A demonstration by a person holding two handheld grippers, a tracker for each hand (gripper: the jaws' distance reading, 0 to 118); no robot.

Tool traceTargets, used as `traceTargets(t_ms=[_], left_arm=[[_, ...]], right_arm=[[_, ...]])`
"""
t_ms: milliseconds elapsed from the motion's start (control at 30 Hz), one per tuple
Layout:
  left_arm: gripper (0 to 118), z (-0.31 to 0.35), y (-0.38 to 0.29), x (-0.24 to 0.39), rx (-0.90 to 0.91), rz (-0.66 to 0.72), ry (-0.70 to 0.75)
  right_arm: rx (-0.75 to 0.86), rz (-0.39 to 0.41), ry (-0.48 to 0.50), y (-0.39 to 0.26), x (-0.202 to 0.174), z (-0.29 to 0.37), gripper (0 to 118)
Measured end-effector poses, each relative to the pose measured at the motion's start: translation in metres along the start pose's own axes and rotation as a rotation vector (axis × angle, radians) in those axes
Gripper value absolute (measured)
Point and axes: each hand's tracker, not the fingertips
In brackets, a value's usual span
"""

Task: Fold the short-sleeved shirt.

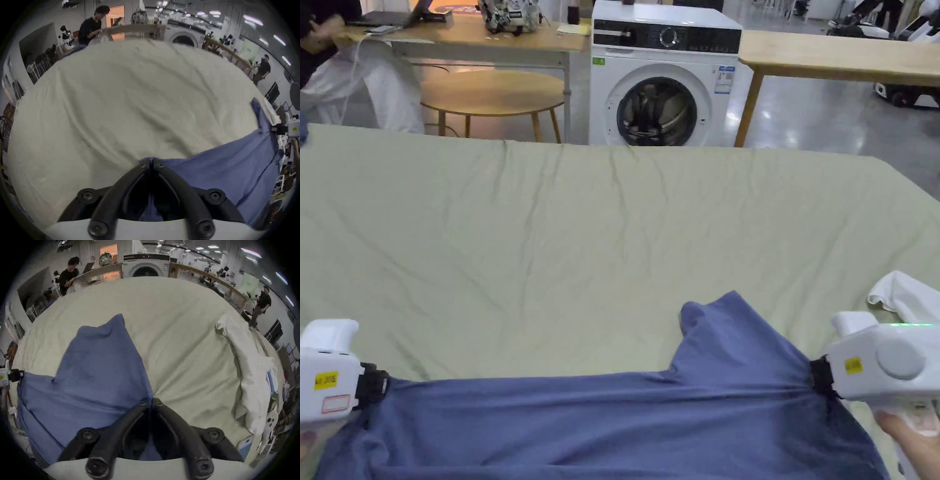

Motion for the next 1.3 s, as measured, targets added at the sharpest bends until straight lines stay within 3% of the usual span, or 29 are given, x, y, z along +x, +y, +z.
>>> traceTargets(t_ms=[200, 267, 367, 500, 667, 733, 767, 800, 833, 867, 1000, 1067, 1233, 1300], left_arm=[[0, 0.12, -0.043, -0.001, 0.167, -0.002, -0.139], [0, 0.142, -0.072, -0.008, 0.179, 0.031, -0.178], [0, 0.154, -0.116, -0.02, 0.146, 0.087, -0.234], [0, 0.155, -0.161, -0.033, 0.114, 0.12, -0.181], [0, 0.14, -0.185, -0.045, 0.076, 0.155, -0.192], [0, 0.134, -0.191, -0.039, 0.086, 0.141, -0.176], [6, 0.132, -0.191, -0.037, 0.096, 0.116, -0.162], [22, 0.13, -0.191, -0.036, 0.098, 0.1, -0.155], [47, 0.128, -0.191, -0.036, 0.093, 0.101, -0.139], [57, 0.131, -0.194, -0.033, 0.106, 0.089, -0.119], [57, 0.162, -0.186, -0.022, 0.221, 0.061, -0.058], [57, 0.186, -0.175, -0.012, 0.306, 0.03, -0.059], [57, 0.243, -0.143, 0.034, 0.542, -0.03, -0.126], [57, 0.257, -0.133, 0.053, 0.61, -0.055, -0.092]], right_arm=[[0.22, -0.018, 0.096, -0.069, -0.002, 0.117, 1], [0.312, -0.038, 0.074, -0.11, -0.002, 0.142, 1], [0.316, -0.088, 0.064, -0.165, 0.001, 0.162, 1], [0.278, -0.192, 0.03, -0.22, 0.007, 0.165, 1], [0.232, -0.23, 0.029, -0.25, 0.019, 0.137, 1], [0.232, -0.212, 0.008, -0.253, 0.014, 0.129, 2], [0.228, -0.206, 0.0, -0.255, 0.012, 0.126, 8], [0.227, -0.193, -0.006, -0.258, 0.011, 0.123, 22], [0.218, -0.169, -0.025, -0.26, 0.008, 0.121, 49], [0.213, -0.158, -0.052, -0.262, 0.008, 0.12, 55], [0.282, -0.178, -0.088, -0.269, 0.01, 0.143, 55], [0.388, -0.121, -0.152, -0.264, -0.002, 0.168, 55], [0.644, -0.021, -0.024, -0.228, -0.048, 0.219, 55], [0.676, 0.018, 0.02, -0.21, -0.067, 0.226, 55]])
